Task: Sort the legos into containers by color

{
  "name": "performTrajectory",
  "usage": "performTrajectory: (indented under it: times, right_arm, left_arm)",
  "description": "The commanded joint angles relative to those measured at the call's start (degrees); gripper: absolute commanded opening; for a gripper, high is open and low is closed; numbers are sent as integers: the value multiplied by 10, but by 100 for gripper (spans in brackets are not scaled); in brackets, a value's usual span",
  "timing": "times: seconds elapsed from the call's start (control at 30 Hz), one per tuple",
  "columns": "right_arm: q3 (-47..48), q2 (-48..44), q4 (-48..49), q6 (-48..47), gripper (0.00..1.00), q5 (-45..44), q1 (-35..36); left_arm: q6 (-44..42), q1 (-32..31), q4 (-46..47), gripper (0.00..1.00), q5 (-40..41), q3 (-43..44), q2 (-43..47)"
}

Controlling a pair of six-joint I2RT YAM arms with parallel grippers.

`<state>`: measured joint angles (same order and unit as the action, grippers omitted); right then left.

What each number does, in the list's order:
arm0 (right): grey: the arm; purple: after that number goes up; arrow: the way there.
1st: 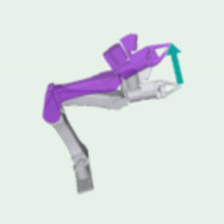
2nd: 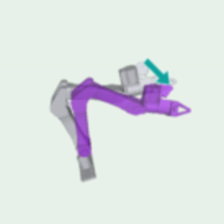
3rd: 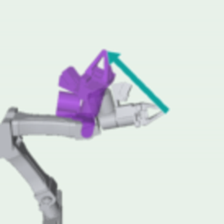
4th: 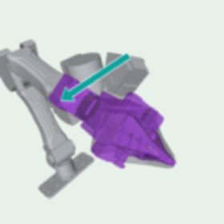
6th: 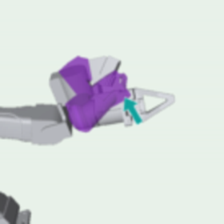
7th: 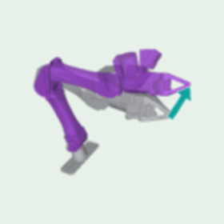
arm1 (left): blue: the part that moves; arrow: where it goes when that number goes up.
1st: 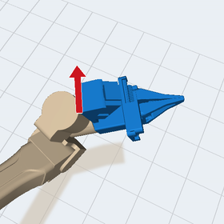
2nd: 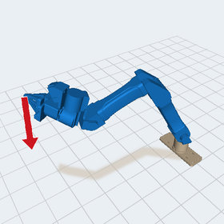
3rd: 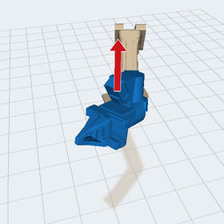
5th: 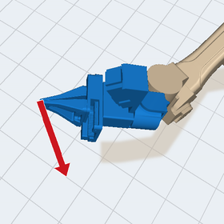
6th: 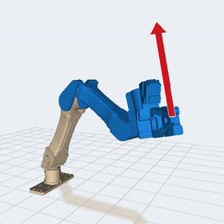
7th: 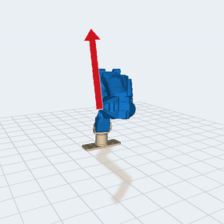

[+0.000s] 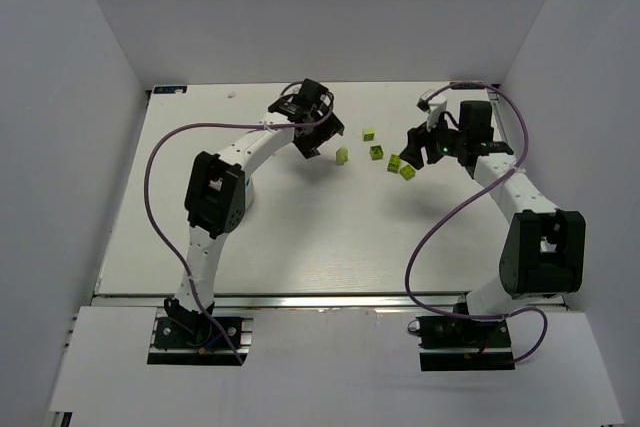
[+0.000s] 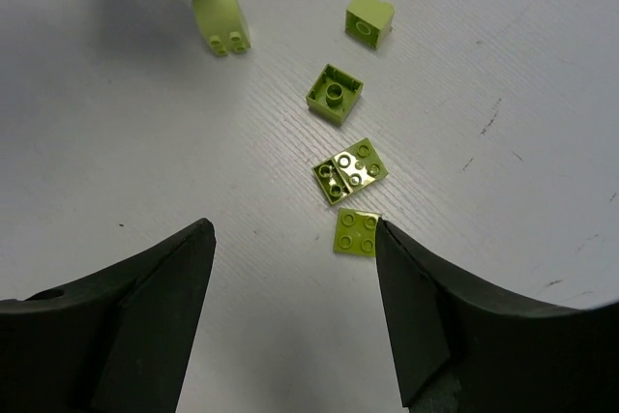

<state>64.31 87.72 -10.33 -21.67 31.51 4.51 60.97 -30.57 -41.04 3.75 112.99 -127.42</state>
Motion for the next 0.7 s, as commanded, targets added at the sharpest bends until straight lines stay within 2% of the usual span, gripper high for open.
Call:
performTrajectory:
  times: [0.0,0.5,0.67]
  right_arm:
    - [-16,-27,27,-3,72,11,-5]
    - [-52,-50,55,8,74,17,-22]
    - [-62,-55,59,9,74,21,-30]
  left_arm:
    - [83,-8,-23,88,24,27,-3]
    - [146,-24,-23,89,-2,75,-88]
    - [152,-24,-25,85,-5,90,-108]
